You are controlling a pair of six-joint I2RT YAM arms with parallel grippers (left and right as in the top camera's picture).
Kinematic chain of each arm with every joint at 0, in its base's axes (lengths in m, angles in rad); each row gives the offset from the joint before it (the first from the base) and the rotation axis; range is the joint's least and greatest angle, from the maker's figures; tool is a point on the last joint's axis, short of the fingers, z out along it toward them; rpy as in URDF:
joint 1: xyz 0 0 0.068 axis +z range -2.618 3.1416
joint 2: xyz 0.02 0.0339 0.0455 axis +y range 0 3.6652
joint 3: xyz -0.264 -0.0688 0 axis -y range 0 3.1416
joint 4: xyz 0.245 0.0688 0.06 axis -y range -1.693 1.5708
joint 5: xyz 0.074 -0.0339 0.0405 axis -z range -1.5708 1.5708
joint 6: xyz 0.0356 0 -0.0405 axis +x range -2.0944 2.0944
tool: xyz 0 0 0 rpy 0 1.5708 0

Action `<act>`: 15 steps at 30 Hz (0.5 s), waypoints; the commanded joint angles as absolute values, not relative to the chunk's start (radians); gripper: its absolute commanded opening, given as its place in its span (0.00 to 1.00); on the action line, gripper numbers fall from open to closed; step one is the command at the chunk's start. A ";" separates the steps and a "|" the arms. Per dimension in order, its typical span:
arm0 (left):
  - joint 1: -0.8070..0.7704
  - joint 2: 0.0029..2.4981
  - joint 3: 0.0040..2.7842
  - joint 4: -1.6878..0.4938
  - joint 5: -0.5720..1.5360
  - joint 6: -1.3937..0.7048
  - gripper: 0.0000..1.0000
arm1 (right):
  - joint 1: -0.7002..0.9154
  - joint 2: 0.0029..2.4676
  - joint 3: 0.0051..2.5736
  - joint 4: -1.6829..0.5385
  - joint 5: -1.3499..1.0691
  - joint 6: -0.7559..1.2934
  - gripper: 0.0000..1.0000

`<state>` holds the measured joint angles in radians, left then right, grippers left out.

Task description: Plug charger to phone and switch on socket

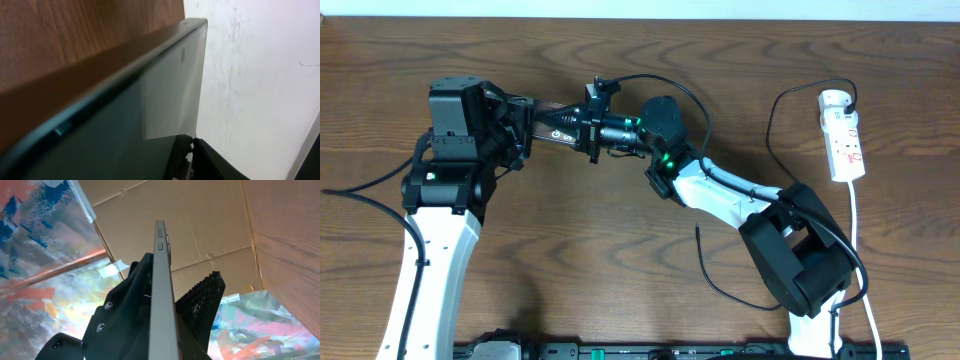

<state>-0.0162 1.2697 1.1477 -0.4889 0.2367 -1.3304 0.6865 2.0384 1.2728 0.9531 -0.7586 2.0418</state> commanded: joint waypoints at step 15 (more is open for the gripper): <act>-0.017 1.274 1.173 -0.485 0.197 -1.318 0.41 | 0.677 2.031 1.287 0.977 -0.769 2.051 0.01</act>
<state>-0.0162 1.2697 1.1477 -0.4885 0.2226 -1.3304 0.6865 2.0384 1.2728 0.9588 -0.7696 2.0418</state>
